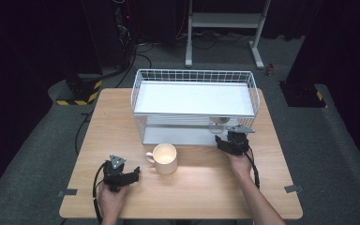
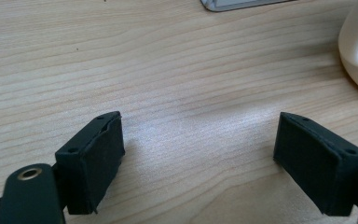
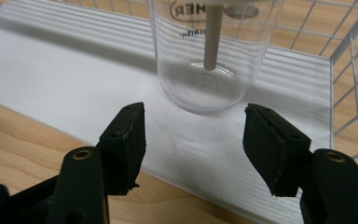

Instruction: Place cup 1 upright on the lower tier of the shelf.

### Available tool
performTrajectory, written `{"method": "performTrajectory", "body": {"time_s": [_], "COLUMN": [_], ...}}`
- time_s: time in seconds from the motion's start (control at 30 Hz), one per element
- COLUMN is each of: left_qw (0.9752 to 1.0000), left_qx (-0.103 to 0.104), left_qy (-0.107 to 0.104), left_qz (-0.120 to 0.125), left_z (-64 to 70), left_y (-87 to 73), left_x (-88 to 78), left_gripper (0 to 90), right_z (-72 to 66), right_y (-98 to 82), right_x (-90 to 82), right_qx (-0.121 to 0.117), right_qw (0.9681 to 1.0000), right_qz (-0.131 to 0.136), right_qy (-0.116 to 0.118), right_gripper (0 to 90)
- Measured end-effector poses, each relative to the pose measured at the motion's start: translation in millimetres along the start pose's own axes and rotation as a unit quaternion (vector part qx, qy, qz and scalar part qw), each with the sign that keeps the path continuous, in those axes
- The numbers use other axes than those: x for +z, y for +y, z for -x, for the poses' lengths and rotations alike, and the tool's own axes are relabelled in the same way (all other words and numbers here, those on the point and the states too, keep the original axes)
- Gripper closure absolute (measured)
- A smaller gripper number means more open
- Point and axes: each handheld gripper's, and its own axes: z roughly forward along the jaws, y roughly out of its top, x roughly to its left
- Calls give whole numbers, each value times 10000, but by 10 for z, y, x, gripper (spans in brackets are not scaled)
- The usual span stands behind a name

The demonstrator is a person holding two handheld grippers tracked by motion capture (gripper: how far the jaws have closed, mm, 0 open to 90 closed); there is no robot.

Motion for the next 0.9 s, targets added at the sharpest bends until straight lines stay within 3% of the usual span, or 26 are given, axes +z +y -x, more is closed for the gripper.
{"method": "performTrajectory", "body": {"time_s": [0.07,0.27,0.53,0.9], "left_qw": [10000,10000,10000,10000], "left_qx": [-17,-15,-21,-20], "left_qy": [2,7,8,8], "left_qz": [13,13,4,3], "left_z": [2,3,5,4], "left_y": [0,0,1,1], "left_x": [2,2,2,2], "left_gripper": [161,160,160,160], "right_z": [-1,-22,21,19], "right_y": [10,-11,-81,-207], "right_x": [-43,-127,-228,-381], "right_qx": [-33,-95,-28,-105], "right_qw": [9998,9994,9987,9981], "right_qz": [131,268,357,410], "right_qy": [132,209,354,457], "right_gripper": [380,375,365,355]}}
